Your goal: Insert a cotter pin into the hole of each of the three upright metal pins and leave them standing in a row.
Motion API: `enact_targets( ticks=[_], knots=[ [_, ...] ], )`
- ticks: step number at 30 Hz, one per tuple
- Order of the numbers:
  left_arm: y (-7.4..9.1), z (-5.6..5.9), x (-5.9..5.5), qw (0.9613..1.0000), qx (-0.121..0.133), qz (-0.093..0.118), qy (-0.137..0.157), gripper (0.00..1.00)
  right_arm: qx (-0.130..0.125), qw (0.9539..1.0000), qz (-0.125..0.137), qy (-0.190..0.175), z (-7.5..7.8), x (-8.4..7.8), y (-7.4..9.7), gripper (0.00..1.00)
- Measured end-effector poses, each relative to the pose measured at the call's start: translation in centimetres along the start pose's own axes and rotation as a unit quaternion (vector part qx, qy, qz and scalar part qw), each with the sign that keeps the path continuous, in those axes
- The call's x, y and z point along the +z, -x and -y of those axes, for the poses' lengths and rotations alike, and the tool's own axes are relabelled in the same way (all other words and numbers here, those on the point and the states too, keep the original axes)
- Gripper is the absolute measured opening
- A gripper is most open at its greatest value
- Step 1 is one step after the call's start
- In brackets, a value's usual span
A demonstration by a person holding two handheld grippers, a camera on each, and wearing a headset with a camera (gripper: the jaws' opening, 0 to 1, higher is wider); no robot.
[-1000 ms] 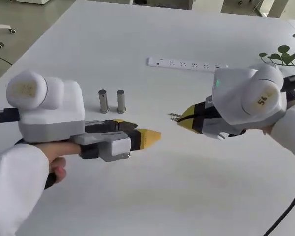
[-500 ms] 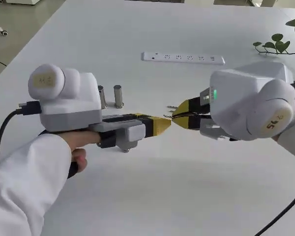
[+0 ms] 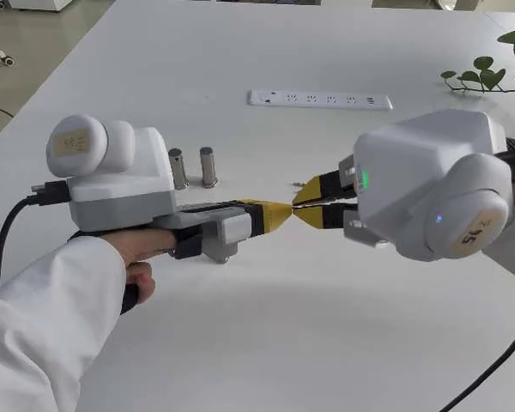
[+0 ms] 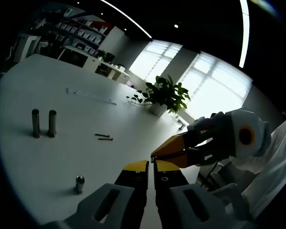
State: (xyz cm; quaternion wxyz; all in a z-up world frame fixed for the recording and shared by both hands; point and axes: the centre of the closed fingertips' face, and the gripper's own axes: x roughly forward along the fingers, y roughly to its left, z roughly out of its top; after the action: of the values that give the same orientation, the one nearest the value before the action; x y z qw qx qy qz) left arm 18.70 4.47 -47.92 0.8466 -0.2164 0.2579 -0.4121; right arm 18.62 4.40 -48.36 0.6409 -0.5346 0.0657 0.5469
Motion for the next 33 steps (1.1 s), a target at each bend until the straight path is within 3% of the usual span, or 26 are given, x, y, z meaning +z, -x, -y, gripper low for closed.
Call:
enact_targets(
  ticks=[6, 10, 14, 17, 33],
  knots=[
    [-0.1, 0.0, -0.2, 1.0, 0.005, 0.002, -0.001, 0.0, 0.007, 0.9999, 0.003, 0.01, -0.2, 0.3, -0.2, 0.0],
    [0.1, 0.0, -0.3, 0.9999, 0.004, 0.004, 0.013, 0.0, 0.009, 0.9999, 0.006, 0.006, -0.3, 0.3, -0.2, 0.0],
    [0.2, -0.1, 0.1, 0.9994, 0.003, 0.021, 0.026, 0.0, 0.012, 0.9999, 0.01, 0.0, -0.5, 0.5, -0.2, 0.0],
    [0.4, -0.1, -0.1, 0.999, 0.0, 0.019, 0.04, 0.0, 0.011, 0.9999, 0.011, 0.0, -0.4, 0.6, -0.2, 0.0],
    [0.8, -0.1, -0.7, 0.9981, -0.001, 0.019, 0.059, 0.0, 0.018, 0.9997, 0.016, -0.008, -1.0, 1.1, -0.3, 0.0]
  ],
)
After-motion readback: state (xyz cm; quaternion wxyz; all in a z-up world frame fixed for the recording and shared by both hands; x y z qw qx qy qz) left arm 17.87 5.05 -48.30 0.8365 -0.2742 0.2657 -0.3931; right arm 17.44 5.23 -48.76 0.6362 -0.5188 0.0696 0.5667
